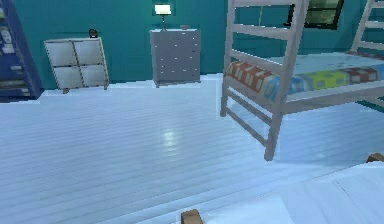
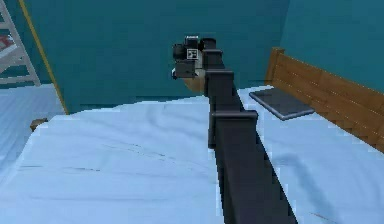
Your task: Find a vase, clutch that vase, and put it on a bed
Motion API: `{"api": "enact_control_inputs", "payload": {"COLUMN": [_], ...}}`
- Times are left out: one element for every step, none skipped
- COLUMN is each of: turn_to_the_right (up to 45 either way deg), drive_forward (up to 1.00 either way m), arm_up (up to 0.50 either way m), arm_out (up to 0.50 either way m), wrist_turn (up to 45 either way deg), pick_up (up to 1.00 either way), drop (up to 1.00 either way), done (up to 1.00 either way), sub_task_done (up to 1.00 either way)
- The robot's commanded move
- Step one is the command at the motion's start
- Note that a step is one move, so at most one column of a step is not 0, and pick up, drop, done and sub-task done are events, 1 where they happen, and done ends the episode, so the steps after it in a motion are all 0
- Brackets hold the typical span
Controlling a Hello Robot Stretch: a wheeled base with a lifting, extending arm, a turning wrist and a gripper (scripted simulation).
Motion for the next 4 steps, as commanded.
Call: {"api": "enact_control_inputs", "payload": {"turn_to_the_right": [0.0, 0.0, 0.0, 0.0], "drive_forward": [0.0, 0.0, 0.0, 0.0], "arm_up": [-0.26, -0.32, 0.0, 0.1], "arm_out": [0.0, 0.0, 0.0, 0.0], "wrist_turn": [0.0, 0.0, 0.0, 0.0], "pick_up": [0.0, 0.0, 0.0, 0.0], "drop": [0.0, 0.0, 1.0, 0.0], "done": [0.0, 0.0, 0.0, 0.0], "sub_task_done": [0.0, 0.0, 0.0, 0.0]}}
